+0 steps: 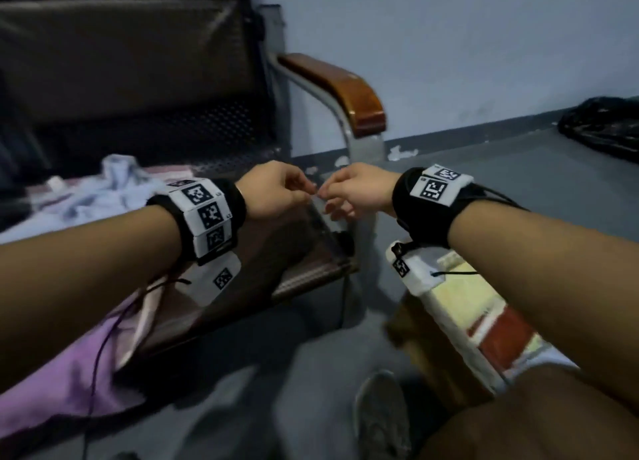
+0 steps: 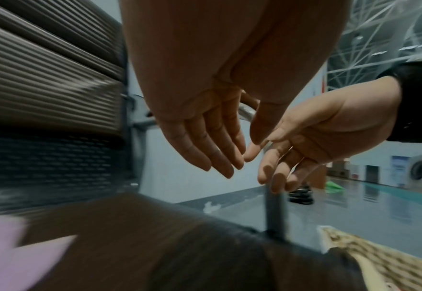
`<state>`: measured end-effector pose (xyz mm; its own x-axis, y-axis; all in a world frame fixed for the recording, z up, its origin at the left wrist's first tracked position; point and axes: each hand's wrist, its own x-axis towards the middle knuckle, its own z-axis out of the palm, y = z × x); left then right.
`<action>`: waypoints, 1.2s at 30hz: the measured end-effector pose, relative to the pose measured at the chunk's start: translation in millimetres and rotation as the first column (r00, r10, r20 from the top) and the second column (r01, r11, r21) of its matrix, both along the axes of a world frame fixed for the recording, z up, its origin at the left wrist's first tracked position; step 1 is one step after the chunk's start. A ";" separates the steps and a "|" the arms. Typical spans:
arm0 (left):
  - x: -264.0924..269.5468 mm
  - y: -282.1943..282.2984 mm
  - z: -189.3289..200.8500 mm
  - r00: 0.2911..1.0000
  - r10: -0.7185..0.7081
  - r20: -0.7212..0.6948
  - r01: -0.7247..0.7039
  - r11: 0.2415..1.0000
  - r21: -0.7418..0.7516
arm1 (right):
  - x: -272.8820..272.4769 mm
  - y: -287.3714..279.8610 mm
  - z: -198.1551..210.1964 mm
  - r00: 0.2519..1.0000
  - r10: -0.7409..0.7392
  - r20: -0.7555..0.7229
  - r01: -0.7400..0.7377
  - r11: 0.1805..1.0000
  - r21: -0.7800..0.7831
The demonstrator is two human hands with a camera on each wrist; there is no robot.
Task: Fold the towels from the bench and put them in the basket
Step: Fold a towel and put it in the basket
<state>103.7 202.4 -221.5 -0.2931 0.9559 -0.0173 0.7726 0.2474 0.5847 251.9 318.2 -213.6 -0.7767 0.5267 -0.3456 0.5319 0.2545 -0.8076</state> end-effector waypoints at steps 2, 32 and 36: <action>-38.5 -44.2 -2.9 0.993 0.103 -0.049 -0.104 0.995 -0.014 | -47.7 -29.3 -5.5 0.993 0.118 0.012 -0.118 0.992 0.045; -196.6 -138.7 -46.1 0.732 0.675 0.093 -0.673 0.694 0.257 | -224.6 -106.8 -41.0 0.987 0.117 -0.114 0.008 0.663 0.749; -191.9 -127.0 -37.8 0.790 0.613 -0.018 -0.589 0.767 0.254 | -212.8 -84.7 -34.3 0.961 -0.029 -0.274 0.215 0.702 0.679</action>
<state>-88.2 75.5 -259.3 -0.7978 0.5568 0.2313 0.5635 0.5521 0.6145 39.0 233.5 -247.8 -0.6929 0.6385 0.3351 0.4268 0.7377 -0.5230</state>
